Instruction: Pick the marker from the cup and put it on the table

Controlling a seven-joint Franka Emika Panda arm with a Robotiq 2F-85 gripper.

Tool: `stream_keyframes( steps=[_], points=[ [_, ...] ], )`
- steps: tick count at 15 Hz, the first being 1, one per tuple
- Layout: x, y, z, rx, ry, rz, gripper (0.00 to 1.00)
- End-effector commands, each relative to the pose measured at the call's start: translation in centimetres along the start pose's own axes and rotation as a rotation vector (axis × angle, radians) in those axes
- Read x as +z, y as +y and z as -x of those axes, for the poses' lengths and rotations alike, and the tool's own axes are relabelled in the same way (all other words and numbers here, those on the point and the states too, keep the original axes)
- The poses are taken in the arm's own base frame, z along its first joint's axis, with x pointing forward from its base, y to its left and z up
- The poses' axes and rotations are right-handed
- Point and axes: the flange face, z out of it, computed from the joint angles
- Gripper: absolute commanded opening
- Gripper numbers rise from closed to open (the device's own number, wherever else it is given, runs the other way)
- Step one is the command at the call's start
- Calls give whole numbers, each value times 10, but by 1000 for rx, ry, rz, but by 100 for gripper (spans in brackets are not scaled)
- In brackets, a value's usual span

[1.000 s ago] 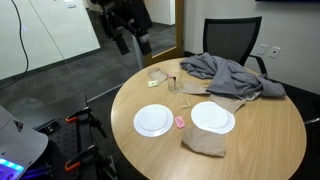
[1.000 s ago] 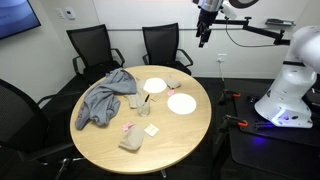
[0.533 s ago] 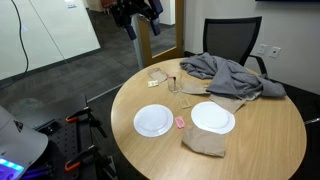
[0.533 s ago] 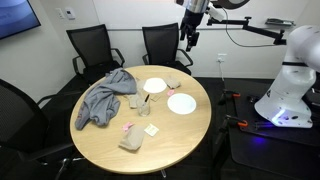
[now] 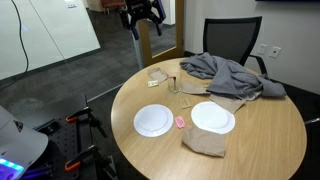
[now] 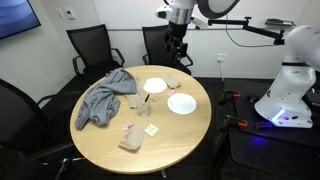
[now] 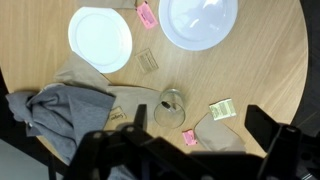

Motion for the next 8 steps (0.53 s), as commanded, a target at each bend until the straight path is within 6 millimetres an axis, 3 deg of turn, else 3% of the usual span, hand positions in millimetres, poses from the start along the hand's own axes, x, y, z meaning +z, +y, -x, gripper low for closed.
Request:
stream_keyframes(
  steps=[1, 8],
  points=[
    [14, -1, -38, -92, -4, -19, 100],
    [69, -7, -92, -197, -76, -10, 100]
  ],
)
